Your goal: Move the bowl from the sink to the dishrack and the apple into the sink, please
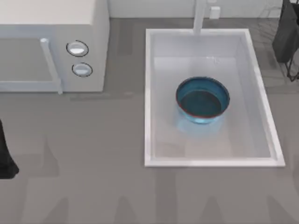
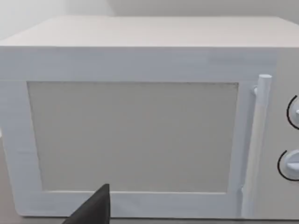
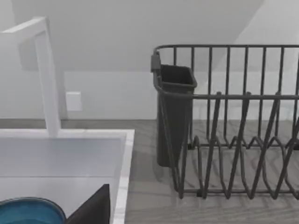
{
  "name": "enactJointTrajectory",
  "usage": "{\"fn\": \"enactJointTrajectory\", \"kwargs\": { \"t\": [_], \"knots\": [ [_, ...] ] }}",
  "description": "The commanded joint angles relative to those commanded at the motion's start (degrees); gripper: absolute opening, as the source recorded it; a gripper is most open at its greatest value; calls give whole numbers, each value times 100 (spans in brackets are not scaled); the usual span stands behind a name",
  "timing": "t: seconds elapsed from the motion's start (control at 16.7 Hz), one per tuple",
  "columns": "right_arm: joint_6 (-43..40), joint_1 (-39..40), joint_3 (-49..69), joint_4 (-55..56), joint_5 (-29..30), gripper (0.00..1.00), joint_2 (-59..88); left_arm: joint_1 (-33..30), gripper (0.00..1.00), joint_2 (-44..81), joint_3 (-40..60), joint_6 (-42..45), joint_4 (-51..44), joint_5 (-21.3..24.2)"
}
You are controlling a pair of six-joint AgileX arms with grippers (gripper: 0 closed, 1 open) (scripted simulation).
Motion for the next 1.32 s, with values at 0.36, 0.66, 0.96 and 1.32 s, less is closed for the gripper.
{"fn": "enactJointTrajectory", "kwargs": {
  "t": [0.36, 0.66, 0.96, 1.32],
  "knots": [
    [153, 140, 489, -298, -34, 100, 530, 0, 100, 0, 0, 0, 0, 0],
    [695, 508, 2066, -1358, -11, 100, 2349, 0, 100, 0, 0, 0, 0, 0],
    [1427, 993, 4426, -2880, 115, 100, 5032, 0, 100, 0, 0, 0, 0, 0],
    [2201, 1703, 7882, -4790, 297, 100, 8797, 0, 100, 0, 0, 0, 0, 0]
  ]
}}
